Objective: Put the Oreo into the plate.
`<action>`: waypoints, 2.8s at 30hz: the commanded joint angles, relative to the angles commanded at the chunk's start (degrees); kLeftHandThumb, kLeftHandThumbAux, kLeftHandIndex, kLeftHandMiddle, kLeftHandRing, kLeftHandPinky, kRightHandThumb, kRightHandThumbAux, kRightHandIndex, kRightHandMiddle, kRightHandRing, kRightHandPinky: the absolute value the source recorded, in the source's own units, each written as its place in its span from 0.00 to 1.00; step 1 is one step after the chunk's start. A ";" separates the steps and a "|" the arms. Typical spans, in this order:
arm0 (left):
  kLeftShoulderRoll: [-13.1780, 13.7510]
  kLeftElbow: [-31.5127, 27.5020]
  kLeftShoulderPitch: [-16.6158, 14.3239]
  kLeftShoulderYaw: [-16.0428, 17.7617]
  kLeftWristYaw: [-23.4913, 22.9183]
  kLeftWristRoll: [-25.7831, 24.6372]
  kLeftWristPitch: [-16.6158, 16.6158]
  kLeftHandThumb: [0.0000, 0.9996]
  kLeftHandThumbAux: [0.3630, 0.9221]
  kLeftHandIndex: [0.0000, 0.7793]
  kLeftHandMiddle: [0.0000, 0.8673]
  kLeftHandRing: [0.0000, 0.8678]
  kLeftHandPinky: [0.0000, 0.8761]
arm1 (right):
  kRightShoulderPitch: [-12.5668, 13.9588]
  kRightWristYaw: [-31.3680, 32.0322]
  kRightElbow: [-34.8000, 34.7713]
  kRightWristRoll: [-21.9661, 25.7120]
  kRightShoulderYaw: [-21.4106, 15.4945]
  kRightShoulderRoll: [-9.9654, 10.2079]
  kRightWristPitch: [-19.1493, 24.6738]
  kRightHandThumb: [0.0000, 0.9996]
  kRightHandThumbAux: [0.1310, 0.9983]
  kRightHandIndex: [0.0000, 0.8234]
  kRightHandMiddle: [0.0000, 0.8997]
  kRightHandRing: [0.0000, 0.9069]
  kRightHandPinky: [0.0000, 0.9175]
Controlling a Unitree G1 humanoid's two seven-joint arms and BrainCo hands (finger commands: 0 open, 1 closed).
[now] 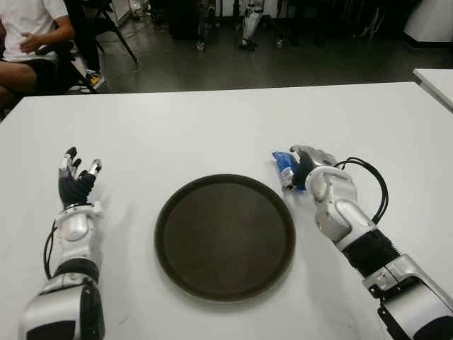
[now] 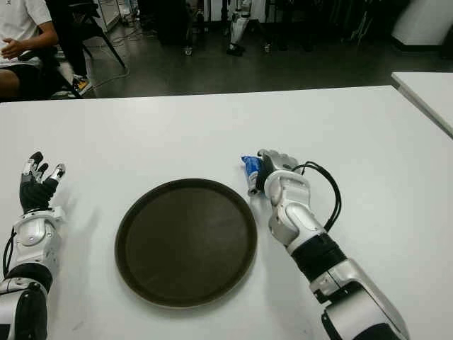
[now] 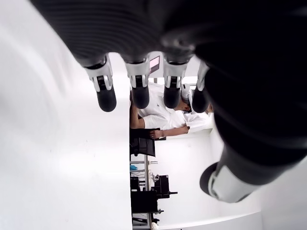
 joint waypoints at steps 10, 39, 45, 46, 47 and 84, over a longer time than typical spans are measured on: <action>-0.05 0.12 -0.19 0.15 0.03 -0.24 0.46 0.00 0.68 0.00 0.00 0.00 0.00 | 1.50 -5.01 0.15 1.96 -2.78 0.66 -4.32 0.00 0.85 0.26 0.28 0.39 0.24; 0.16 0.57 -0.25 0.19 -0.79 -0.33 0.66 0.00 0.71 0.00 0.00 0.00 0.00 | 3.67 -6.05 -5.55 3.12 -4.46 -0.04 -5.99 0.00 0.87 0.15 0.16 0.16 0.08; 0.23 0.74 -0.26 0.25 -1.02 -0.32 0.57 0.00 0.71 0.00 0.00 0.00 0.00 | 3.86 -6.28 -5.76 3.29 -4.85 0.02 -5.90 0.00 0.87 0.15 0.16 0.16 0.08; 0.23 0.76 -0.26 0.25 -1.03 -0.30 0.55 0.00 0.70 0.00 0.00 0.00 0.00 | 3.87 -6.16 -5.87 3.25 -4.87 -0.03 -5.77 0.00 0.86 0.15 0.16 0.16 0.08; 0.23 0.75 -0.25 0.20 -1.00 -0.22 0.47 0.00 0.70 0.00 0.00 0.00 0.00 | 3.89 -5.89 -6.15 3.24 -4.90 -0.06 -5.46 0.00 0.86 0.15 0.16 0.16 0.08; -0.15 1.00 -0.52 0.78 -0.86 -0.62 0.92 0.00 0.66 0.00 0.00 0.00 0.00 | -3.36 -5.50 10.70 5.14 -2.47 4.78 -7.97 0.00 0.82 0.15 0.17 0.17 0.08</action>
